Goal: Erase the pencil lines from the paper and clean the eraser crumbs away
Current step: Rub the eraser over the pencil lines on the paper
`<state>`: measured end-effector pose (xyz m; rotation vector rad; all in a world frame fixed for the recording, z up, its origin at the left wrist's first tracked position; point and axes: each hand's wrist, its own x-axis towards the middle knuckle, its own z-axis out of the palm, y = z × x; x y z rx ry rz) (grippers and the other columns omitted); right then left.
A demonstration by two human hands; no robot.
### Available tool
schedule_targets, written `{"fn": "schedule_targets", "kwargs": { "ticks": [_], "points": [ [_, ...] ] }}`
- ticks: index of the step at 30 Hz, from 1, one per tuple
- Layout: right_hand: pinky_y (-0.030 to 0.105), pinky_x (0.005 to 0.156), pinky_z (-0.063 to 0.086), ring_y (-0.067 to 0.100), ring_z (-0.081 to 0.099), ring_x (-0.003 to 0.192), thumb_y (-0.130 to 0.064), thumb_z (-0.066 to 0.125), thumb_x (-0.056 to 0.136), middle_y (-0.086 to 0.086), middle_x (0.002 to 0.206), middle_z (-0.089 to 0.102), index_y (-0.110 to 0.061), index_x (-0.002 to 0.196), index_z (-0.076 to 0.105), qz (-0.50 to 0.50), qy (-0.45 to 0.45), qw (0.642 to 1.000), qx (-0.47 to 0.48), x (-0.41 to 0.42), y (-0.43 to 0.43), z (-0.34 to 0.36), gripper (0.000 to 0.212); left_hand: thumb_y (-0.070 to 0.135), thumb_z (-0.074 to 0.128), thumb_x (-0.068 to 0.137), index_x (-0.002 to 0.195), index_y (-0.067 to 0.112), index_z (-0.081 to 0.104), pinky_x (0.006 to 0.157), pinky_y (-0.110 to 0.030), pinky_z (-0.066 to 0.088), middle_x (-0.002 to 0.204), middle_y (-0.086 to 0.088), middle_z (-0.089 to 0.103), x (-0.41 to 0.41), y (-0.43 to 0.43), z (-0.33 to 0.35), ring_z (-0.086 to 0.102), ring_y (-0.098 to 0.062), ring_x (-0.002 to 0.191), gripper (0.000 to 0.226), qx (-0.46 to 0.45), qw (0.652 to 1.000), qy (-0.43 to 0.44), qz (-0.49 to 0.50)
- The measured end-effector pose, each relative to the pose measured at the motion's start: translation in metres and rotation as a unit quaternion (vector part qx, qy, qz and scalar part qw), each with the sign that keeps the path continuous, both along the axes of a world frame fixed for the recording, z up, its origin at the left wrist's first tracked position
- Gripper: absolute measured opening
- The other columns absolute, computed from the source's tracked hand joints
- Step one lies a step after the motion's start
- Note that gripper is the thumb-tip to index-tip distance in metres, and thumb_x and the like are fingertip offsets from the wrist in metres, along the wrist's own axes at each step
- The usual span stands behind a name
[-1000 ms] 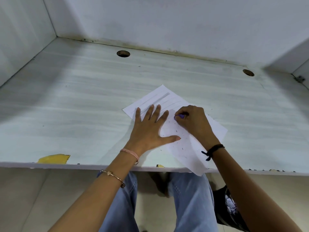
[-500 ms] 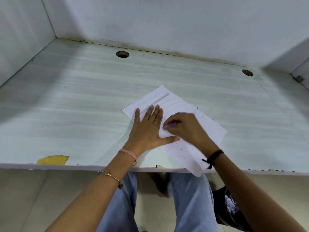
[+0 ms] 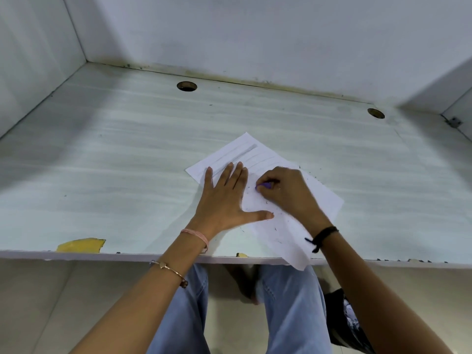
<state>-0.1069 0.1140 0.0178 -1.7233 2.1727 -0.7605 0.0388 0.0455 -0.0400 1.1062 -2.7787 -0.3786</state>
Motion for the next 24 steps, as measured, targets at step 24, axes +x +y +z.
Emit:
{"fn": "schedule_targets", "kwargs": {
  "ticks": [24],
  "points": [
    [0.014, 0.066, 0.045, 0.009, 0.061, 0.070, -0.015, 0.067, 0.084, -0.002, 0.080, 0.071, -0.016, 0.082, 0.071, -0.154, -0.166, 0.971, -0.072, -0.035, 0.013, -0.016, 0.005, 0.091, 0.004, 0.072, 0.154, 0.039, -0.008, 0.116, -0.059, -0.013, 0.163, 0.001, -0.016, 0.002, 0.003, 0.001, -0.018, -0.018, 0.149, 0.098, -0.003, 1.000, -0.007, -0.009]
  ]
}}
